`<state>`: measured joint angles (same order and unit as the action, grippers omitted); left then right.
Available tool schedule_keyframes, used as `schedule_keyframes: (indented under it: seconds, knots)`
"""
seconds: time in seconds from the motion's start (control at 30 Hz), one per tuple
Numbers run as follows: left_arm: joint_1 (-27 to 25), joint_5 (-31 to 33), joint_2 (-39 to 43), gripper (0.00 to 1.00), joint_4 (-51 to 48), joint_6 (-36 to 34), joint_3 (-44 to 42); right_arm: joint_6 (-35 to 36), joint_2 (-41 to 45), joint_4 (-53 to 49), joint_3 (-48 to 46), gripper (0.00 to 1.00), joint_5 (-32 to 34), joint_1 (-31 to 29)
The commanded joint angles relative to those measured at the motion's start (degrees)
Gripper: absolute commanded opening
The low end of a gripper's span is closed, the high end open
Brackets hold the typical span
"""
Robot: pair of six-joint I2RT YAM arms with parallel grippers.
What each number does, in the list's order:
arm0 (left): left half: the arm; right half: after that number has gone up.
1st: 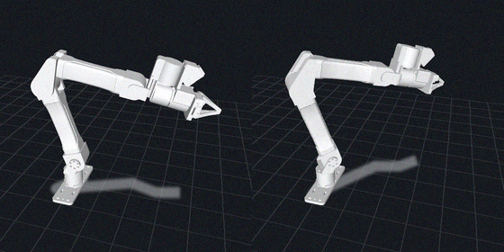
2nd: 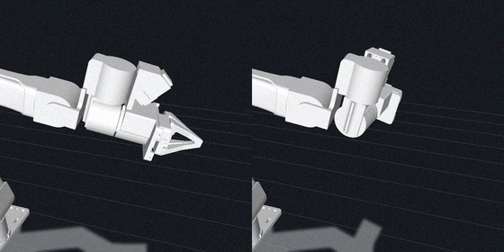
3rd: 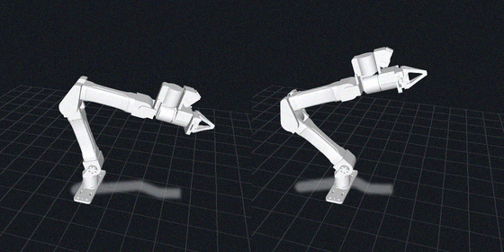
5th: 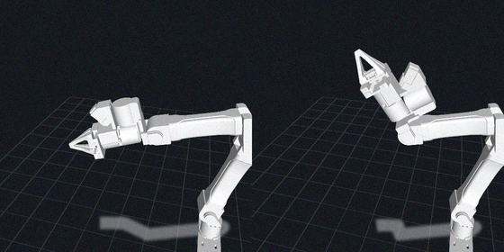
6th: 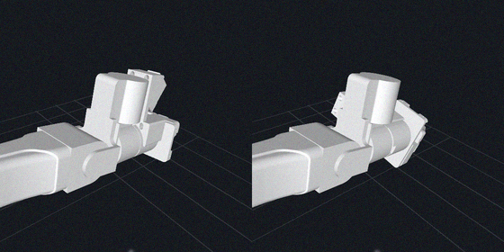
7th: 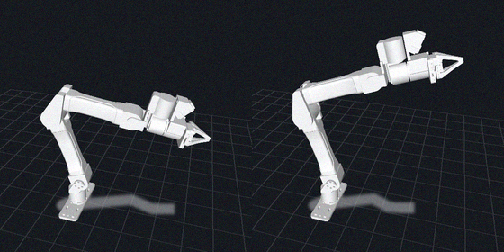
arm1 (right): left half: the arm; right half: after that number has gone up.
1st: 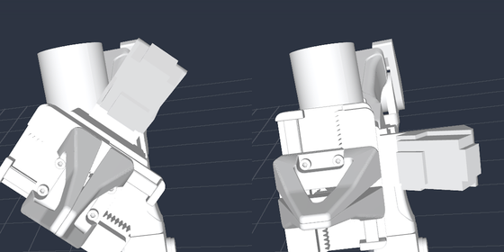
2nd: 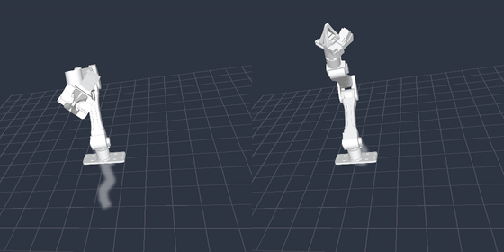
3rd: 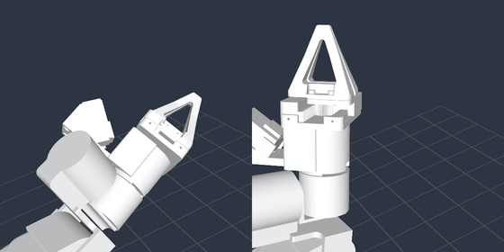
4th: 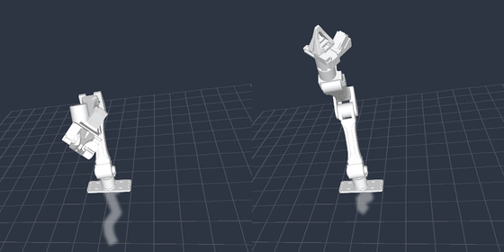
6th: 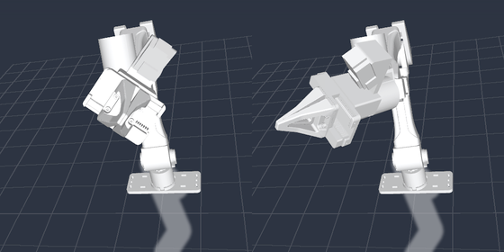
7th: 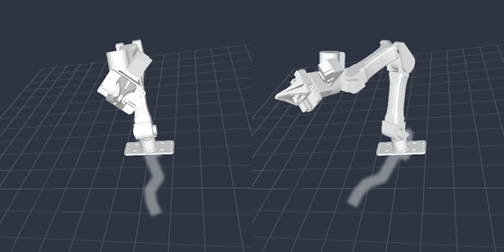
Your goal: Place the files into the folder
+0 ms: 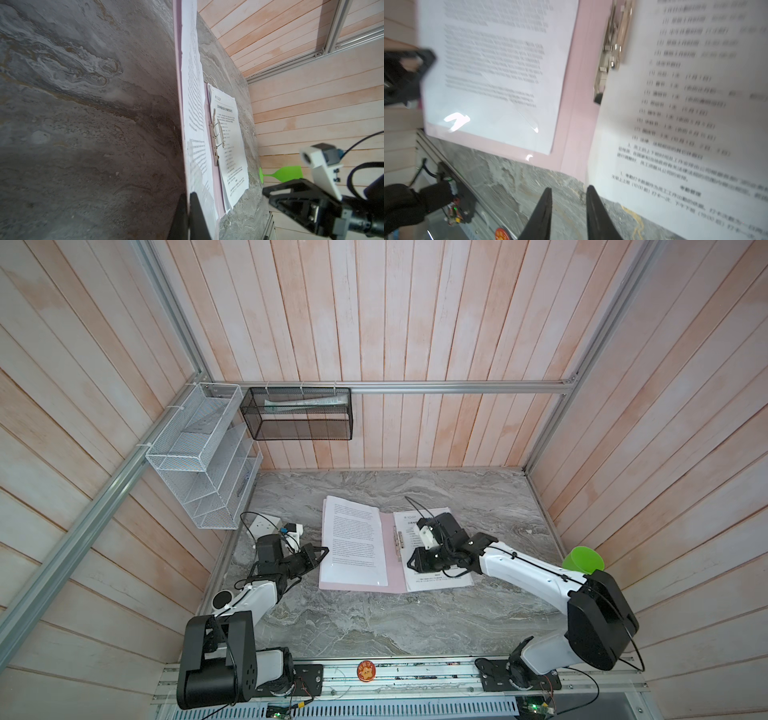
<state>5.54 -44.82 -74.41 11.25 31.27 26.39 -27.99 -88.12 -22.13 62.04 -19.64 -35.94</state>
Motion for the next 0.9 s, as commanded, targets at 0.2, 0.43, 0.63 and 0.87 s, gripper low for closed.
schedule_keyframes:
  seconds: [0.2, 0.43, 0.63, 0.87]
  knots:
    - [-0.3, 0.4, -0.3, 0.00, -1.4, -1.7, 1.0, 9.0, -23.0, 3.3, 20.4, 0.36, -14.1, 9.1]
    - [-0.2, 0.5, -0.6, 0.00, -1.7, -1.7, 1.1, 9.5, -33.1, 3.7, 29.9, 0.35, -17.8, 11.3]
    - [-0.3, 0.6, -1.1, 0.00, -1.4, -1.8, 0.8, 9.5, -37.8, 5.4, 31.1, 0.27, -20.6, 12.0]
    - [-0.3, 0.6, -1.5, 0.00, -1.3, -1.8, 0.8, 8.4, -41.0, 7.3, 32.0, 0.31, -22.9, 11.9]
